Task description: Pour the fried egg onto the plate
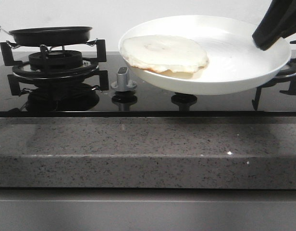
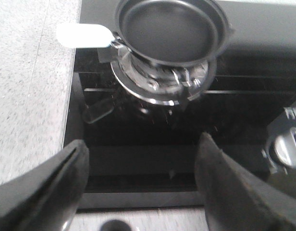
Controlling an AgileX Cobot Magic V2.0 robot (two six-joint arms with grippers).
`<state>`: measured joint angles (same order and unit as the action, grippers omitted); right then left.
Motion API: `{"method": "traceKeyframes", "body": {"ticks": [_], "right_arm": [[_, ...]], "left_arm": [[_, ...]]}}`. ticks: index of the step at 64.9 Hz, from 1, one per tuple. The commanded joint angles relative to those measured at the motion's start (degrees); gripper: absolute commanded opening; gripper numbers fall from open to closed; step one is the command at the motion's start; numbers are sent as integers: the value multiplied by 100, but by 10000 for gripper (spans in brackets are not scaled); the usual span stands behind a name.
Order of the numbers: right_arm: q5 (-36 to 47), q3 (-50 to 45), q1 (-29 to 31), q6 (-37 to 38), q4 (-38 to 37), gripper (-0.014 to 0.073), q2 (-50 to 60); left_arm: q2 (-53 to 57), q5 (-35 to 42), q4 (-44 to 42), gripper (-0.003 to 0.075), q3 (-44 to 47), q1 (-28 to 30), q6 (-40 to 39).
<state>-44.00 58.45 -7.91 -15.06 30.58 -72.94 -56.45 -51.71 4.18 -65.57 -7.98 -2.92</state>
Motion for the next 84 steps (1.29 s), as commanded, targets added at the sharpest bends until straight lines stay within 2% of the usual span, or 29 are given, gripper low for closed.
{"method": "traceKeyframes", "body": {"ticks": [1, 7, 24, 84], "right_arm": [[263, 166, 4, -3, 239, -67, 152], [263, 166, 4, -3, 239, -67, 152], [263, 166, 4, -3, 239, -67, 152], [263, 166, 4, -3, 239, -67, 152]], "left_arm": [[357, 270, -197, 463, 161, -330, -236], [615, 270, -418, 463, 471, -507, -316], [991, 101, -1189, 463, 883, -519, -568], [938, 80, -1086, 463, 883, -519, -570]]}}
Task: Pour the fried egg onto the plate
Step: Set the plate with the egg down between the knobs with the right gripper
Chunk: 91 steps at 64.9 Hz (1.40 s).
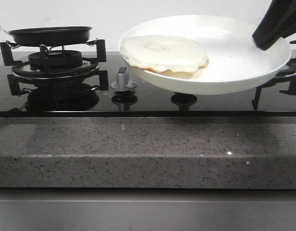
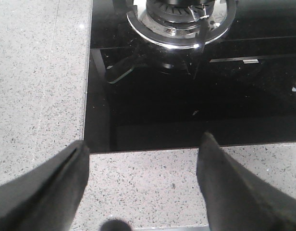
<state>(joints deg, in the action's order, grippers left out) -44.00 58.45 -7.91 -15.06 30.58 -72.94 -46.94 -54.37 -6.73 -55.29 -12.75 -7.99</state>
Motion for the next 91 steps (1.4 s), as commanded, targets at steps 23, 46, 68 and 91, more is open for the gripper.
{"method": "traceKeyframes", "body": {"ticks": [23, 46, 68, 91], "right_arm": [[345, 173, 4, -3, 424, -67, 152], [-495, 1556, 4, -3, 476, -66, -453], [-878, 3869, 4, 1038, 481, -57, -2283], [-1305, 5414, 4, 2115, 93, -57, -3774]], "left_arm": [[-55, 346, 5, 463, -145, -41, -62], [-55, 346, 5, 463, -145, -41, -62], [-55, 346, 5, 463, -145, -41, -62], [-55, 346, 5, 463, -145, -41, -62]]}}
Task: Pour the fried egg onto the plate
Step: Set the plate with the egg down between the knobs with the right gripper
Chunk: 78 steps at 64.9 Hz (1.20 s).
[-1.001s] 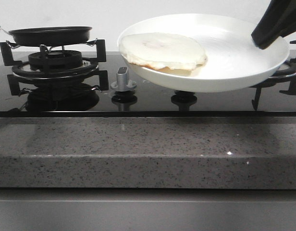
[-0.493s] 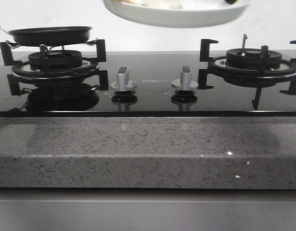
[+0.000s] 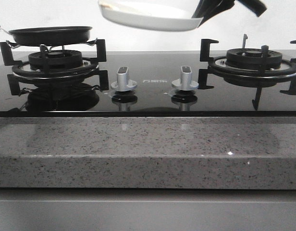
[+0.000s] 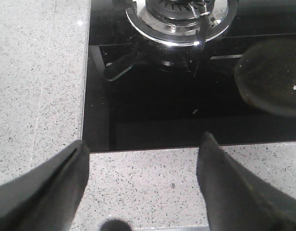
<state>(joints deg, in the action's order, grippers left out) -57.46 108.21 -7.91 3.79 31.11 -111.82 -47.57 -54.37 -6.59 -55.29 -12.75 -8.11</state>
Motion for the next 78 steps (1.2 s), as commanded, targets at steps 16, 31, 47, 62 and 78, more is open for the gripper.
{"method": "traceKeyframes", "body": {"ticks": [16, 31, 47, 62, 78], "right_arm": [[-283, 754, -55, 327, -152, -57, -446], [-304, 754, -103, 431, -245, -57, -657], [-369, 755, -109, 448, -299, 13, -686], [-415, 766, -89, 427, -390, 276, -608], [-439, 766, -89, 355, -481, 289, 89]], "left_arm": [[8, 346, -9, 463, -145, -41, -51], [8, 346, -9, 463, -145, -41, -51], [8, 346, -9, 463, -145, -41, -51], [8, 346, -9, 463, -145, -41, -51], [8, 346, -9, 463, -145, -41, -51]]}}
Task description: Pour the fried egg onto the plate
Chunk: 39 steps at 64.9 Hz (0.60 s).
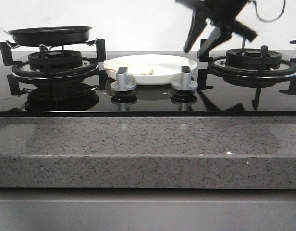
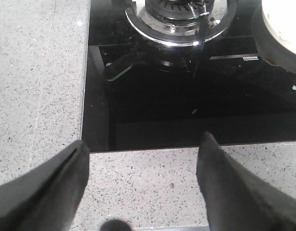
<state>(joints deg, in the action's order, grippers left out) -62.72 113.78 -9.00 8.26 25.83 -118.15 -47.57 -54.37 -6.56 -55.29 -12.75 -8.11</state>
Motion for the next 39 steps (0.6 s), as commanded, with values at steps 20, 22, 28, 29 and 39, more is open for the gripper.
{"method": "traceKeyframes", "body": {"ticks": [20, 22, 28, 29, 39], "right_arm": [[267, -889, -2, -906, -368, 289, 2833], [340, -1168, -2, -1004, -413, 289, 3125], [588, -1940, -2, -1219, -539, 289, 3890], [631, -2057, -2, -1257, -593, 289, 4008], [1084, -3374, -2, -1339, -1011, 289, 5330]], "left_arm": [[8, 346, -11, 463, -145, -41, -51], [8, 346, -11, 463, -145, -41, -51], [8, 346, -11, 463, -145, -41, -51], [8, 346, -11, 463, -145, -41, -51], [8, 346, -11, 463, -145, -41, -51]]}}
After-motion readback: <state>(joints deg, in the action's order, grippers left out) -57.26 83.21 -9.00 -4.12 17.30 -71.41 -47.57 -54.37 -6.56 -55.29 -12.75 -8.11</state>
